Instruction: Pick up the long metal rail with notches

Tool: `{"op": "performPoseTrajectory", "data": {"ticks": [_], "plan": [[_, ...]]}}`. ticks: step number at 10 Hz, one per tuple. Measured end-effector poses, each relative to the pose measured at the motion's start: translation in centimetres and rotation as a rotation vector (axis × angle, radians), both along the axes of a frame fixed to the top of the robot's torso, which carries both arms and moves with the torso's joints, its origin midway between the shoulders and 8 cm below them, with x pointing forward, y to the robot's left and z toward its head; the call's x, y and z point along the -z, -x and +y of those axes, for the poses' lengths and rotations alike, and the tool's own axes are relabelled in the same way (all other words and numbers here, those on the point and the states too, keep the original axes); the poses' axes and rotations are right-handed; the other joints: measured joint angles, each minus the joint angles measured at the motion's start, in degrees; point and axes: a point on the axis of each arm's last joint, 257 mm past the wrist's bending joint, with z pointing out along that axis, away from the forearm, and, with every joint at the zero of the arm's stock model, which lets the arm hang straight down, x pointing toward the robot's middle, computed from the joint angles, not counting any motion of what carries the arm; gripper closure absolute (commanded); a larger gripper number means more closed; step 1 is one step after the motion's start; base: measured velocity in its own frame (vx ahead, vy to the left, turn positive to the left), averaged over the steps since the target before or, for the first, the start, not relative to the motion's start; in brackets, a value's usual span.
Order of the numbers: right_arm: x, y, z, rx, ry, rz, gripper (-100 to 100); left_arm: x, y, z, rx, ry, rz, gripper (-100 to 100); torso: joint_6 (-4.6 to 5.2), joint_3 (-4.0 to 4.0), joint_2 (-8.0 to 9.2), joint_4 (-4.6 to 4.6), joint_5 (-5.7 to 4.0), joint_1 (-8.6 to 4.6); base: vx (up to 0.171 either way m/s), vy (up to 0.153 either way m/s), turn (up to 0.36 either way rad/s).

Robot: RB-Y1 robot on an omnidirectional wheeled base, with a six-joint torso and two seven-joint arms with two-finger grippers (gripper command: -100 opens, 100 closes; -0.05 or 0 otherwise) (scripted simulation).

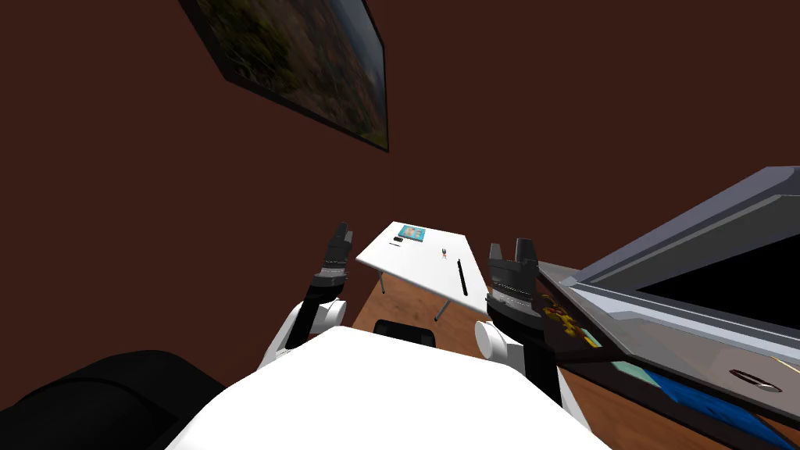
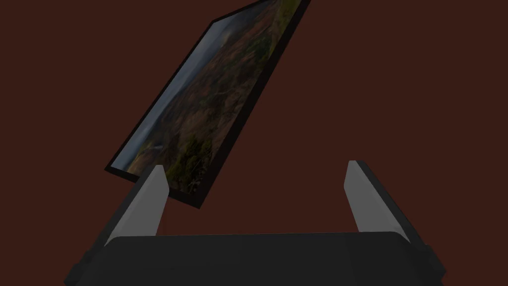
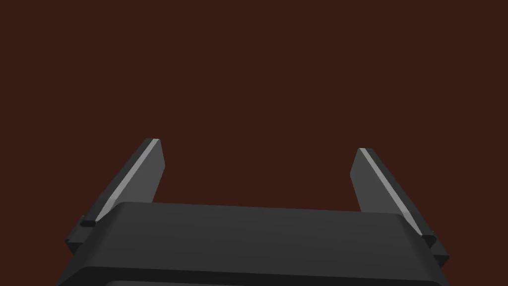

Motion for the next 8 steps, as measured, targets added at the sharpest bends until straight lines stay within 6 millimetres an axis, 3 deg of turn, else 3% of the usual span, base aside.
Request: {"op": "performPoseTrajectory", "data": {"ticks": [8], "plan": [[4.0, -2.1, 1.3, -0.113, 0.114, 0.148, -100, 0.0, 0.0, 0.0, 0.000, 0.000, 0.000, 0, -0.01, 0.26, 0.44, 0.10, -0.05, -0.21, -0.129, -0.066, 0.126]]}}
